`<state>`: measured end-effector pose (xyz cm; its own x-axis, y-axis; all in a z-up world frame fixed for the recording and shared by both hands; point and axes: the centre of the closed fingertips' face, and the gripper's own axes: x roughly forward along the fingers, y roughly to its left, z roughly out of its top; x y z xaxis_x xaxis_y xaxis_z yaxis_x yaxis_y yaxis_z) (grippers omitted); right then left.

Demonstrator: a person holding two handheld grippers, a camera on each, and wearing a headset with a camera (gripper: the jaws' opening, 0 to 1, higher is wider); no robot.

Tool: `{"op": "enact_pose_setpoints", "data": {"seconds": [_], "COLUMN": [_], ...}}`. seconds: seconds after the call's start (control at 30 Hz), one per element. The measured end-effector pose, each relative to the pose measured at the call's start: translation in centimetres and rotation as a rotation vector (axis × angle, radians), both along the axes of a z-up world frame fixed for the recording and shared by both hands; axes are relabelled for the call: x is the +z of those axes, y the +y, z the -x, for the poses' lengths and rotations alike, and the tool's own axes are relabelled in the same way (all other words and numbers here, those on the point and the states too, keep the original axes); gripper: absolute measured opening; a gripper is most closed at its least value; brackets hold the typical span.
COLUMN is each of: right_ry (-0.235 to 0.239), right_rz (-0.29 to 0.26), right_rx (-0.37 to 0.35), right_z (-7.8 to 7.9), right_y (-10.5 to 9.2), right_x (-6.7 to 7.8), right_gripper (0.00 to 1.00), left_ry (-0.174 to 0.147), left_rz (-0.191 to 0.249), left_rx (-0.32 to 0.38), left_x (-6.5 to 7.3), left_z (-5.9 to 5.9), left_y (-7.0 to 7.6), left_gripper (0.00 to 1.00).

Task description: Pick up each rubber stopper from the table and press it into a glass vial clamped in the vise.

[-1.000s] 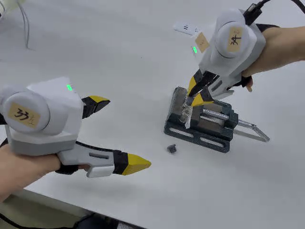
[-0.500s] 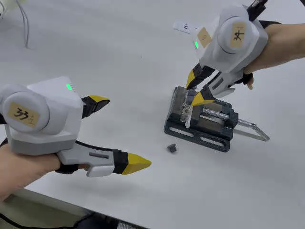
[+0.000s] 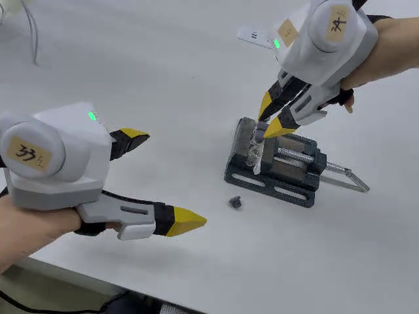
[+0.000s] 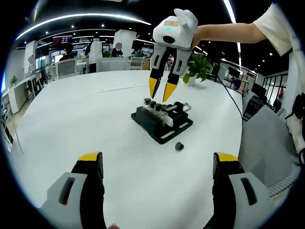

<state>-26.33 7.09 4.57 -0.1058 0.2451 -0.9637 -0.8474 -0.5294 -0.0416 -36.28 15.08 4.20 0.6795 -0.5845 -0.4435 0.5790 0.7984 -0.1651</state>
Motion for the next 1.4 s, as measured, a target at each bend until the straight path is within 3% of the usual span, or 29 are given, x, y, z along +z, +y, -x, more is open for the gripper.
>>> {"op": "enact_pose_setpoints", "data": {"seconds": [0.23,1.0,1.2,1.4], "right_ry": [0.029,0.063,0.096,0.088], "right_rz": [0.004,0.027,0.049,0.081], "right_rx": [-0.040,-0.035,-0.044,-0.044], "right_z": [-0.1,0.0,0.5,0.3], "right_y": [-0.1,0.0,-0.2,-0.2], "right_x": [-0.3,-1.0,-1.1,-1.2], "right_gripper": [0.06,0.00,0.00,0.00], "left_ry": [0.003,0.027,0.030,0.031], "left_rz": [0.001,0.007,0.008,0.014], "left_rx": [0.002,-0.006,-0.010,-0.013], "left_x": [-0.1,-1.0,-1.3,-1.3], "left_z": [0.0,0.4,0.4,0.3], "left_y": [0.0,0.1,0.0,-0.2], "left_gripper": [0.95,0.94,0.94,0.94]}}
